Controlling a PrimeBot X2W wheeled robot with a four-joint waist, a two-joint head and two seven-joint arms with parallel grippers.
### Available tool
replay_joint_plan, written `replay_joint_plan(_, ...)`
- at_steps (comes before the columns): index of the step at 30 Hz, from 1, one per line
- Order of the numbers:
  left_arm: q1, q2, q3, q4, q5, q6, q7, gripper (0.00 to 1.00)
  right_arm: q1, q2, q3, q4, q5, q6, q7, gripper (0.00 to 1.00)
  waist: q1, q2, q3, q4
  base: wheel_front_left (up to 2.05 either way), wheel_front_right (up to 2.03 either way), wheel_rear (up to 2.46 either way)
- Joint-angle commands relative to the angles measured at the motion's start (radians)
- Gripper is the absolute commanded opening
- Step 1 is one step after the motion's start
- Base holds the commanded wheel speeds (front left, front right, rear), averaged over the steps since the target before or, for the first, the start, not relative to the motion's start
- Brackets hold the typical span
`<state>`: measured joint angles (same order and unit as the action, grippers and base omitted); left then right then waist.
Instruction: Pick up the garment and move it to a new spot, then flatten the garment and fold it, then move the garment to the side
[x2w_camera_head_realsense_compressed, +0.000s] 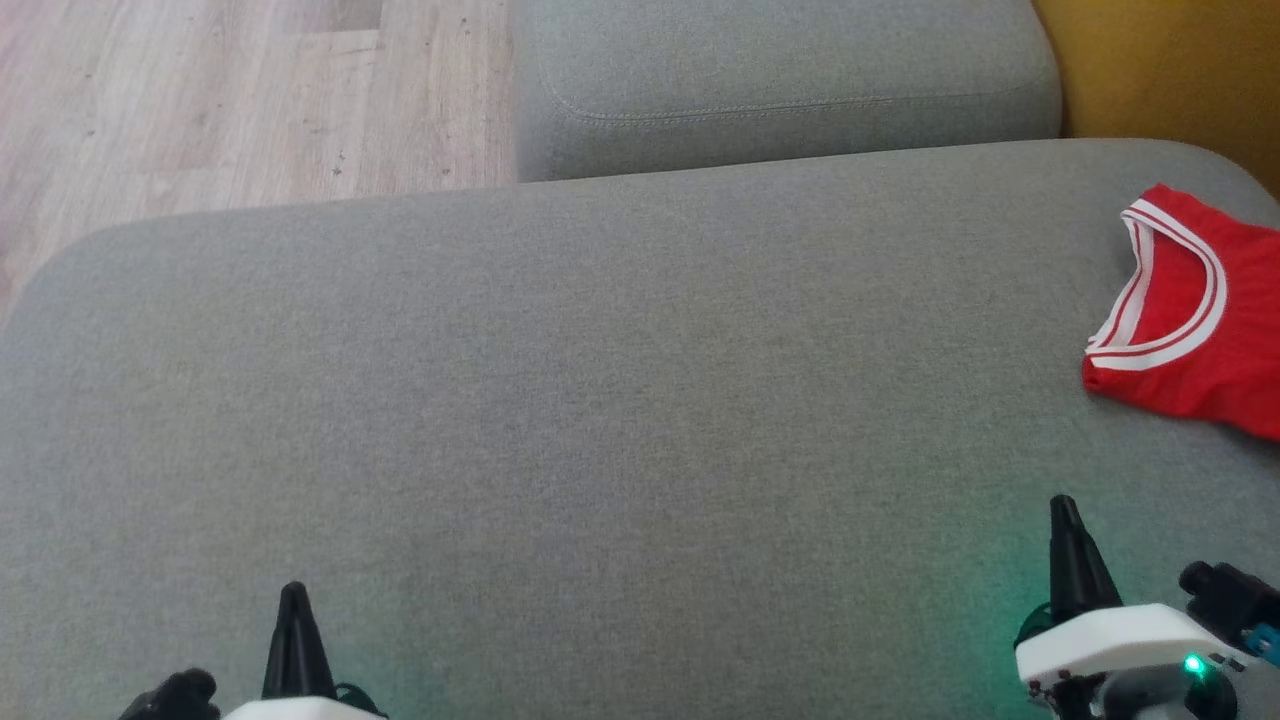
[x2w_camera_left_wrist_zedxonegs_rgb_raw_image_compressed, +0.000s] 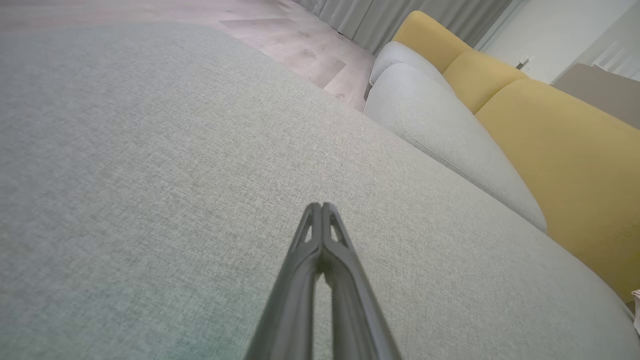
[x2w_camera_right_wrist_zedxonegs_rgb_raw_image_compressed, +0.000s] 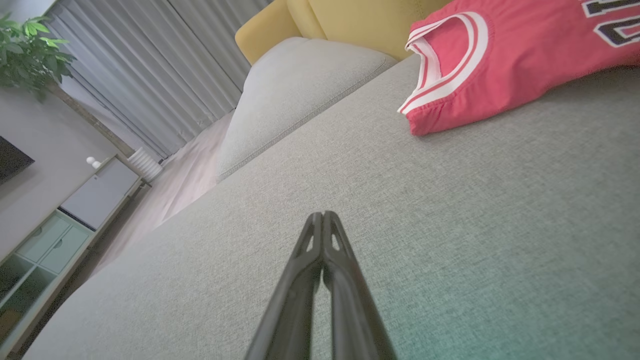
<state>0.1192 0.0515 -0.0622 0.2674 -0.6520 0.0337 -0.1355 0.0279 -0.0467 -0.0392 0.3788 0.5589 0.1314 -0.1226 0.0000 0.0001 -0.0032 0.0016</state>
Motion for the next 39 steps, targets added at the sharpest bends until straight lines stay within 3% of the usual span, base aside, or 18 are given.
replay_joint_plan(1, -0.051, 0.005, 0.025, -0.028, -0.029, -0.010, 0.007, 0.00, -0.048, -0.004, 0.000, -0.037, 0.035, 0.000, 0.007, 0.00, 0.0000, -0.0001, 0.000, 0.000, 0.00, 0.00, 0.00)
replay_joint_plan(39, -0.130, 0.005, 0.089, -0.025, -0.452, -0.080, 0.113, 0.00, -0.088, -0.004, -0.034, -0.081, 0.494, 0.000, 0.111, 0.00, 0.0000, -0.0001, 0.003, -0.001, 0.00, 0.00, 0.00)
